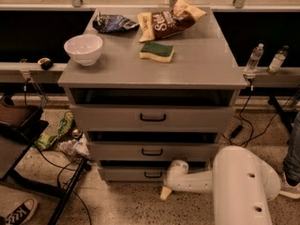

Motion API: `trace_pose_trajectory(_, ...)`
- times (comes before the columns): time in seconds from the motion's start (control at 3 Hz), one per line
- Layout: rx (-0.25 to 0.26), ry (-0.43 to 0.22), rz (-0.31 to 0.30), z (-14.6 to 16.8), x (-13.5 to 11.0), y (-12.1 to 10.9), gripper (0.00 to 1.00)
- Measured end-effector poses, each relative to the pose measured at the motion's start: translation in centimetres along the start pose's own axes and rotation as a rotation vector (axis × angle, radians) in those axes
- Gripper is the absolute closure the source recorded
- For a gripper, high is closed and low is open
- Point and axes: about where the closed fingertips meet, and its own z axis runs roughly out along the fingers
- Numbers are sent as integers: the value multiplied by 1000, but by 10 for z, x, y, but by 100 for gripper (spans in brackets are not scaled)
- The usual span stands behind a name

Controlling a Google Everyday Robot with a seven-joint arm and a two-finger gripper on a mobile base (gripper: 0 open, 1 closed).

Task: Close bottom drawer

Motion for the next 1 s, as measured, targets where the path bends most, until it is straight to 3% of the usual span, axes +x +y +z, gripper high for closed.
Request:
trace_pose_trajectory(0.67,0,0,0,-1,-1,3,42)
trace_pose_trajectory(1.0,7,37,-14,-22,12,13,65)
